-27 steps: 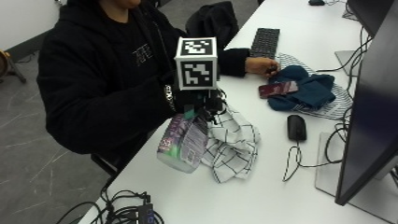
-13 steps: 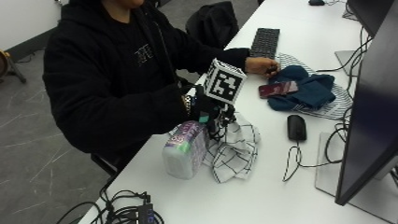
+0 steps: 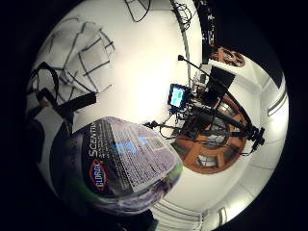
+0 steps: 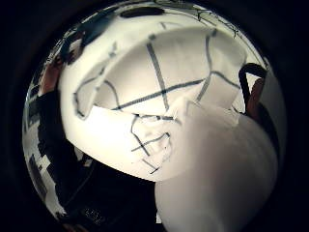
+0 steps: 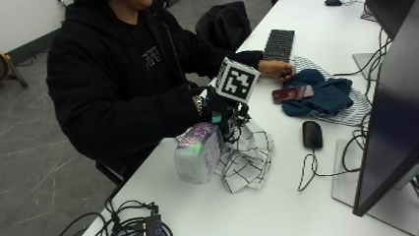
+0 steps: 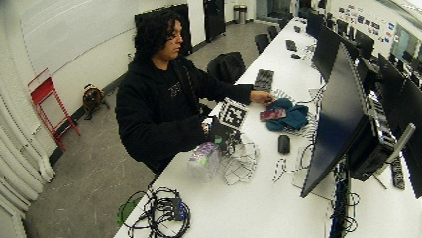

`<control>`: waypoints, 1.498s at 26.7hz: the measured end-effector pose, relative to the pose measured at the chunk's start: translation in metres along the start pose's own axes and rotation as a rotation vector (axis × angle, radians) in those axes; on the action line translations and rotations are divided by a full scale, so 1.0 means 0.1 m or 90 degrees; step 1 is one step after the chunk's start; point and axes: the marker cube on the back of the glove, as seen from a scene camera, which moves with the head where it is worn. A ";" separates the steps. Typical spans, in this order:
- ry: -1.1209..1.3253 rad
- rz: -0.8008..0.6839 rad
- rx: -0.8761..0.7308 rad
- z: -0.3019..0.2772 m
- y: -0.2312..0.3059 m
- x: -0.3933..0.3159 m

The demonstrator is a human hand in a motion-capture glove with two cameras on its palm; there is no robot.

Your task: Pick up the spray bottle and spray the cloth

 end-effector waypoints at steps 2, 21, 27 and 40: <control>-0.010 0.006 0.046 -0.17 0.04 0.04; -0.527 -0.198 0.497 -1.72 -0.01 -0.93; -0.780 -0.190 0.556 -1.68 -0.20 -1.51; -0.877 -0.246 0.391 -1.07 -0.36 -2.28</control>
